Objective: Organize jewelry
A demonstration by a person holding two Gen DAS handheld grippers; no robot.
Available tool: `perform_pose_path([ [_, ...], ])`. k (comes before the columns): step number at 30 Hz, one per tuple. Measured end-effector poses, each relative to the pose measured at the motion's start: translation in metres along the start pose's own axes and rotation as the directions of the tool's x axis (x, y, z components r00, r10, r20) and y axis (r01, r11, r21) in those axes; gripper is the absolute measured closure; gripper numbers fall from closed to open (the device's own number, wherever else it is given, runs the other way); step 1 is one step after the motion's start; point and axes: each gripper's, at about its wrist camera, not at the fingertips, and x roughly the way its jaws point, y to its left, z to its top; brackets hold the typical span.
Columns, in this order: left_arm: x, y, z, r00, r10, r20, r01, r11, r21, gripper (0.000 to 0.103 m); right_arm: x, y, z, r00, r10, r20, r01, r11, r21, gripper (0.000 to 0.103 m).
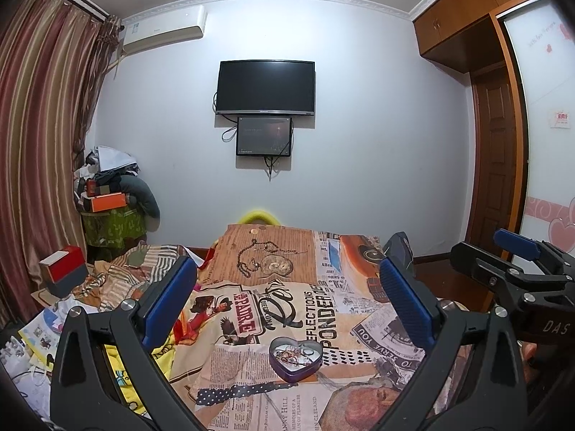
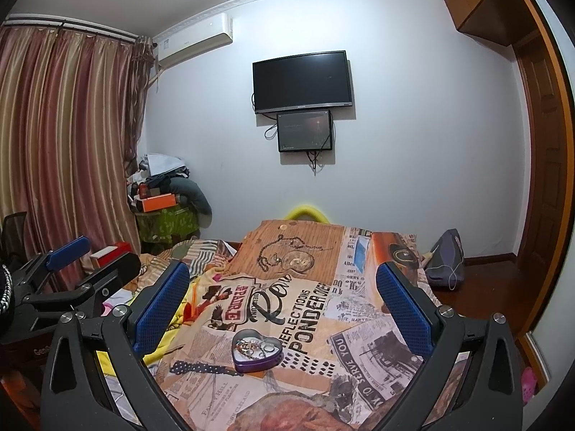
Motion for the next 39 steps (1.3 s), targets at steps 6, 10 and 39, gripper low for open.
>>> perform_pose_path([
  [6, 0.0014, 0.0014, -0.0013, 1.000, -0.001, -0.005, 0.001, 1.000, -0.004, 0.001, 0.0002, 0.0003, 0.0003, 1.000, 0.000, -0.001, 0.000, 1.000, 0.000, 0.000],
  [10, 0.0024, 0.0022, -0.0015, 1.000, -0.001, -0.007, 0.001, 1.000, -0.004, 0.001, 0.0004, 0.0005, 0.0001, 1.000, 0.000, -0.001, 0.000, 1.000, 0.000, 0.000],
  [39, 0.0089, 0.0041, -0.0043, 0.998, -0.048, -0.035, 0.048, 0.999, -0.005, 0.001, 0.0010, 0.0002, -0.0028, 1.000, -0.007, -0.005, 0.007, 1.000, 0.004, 0.000],
])
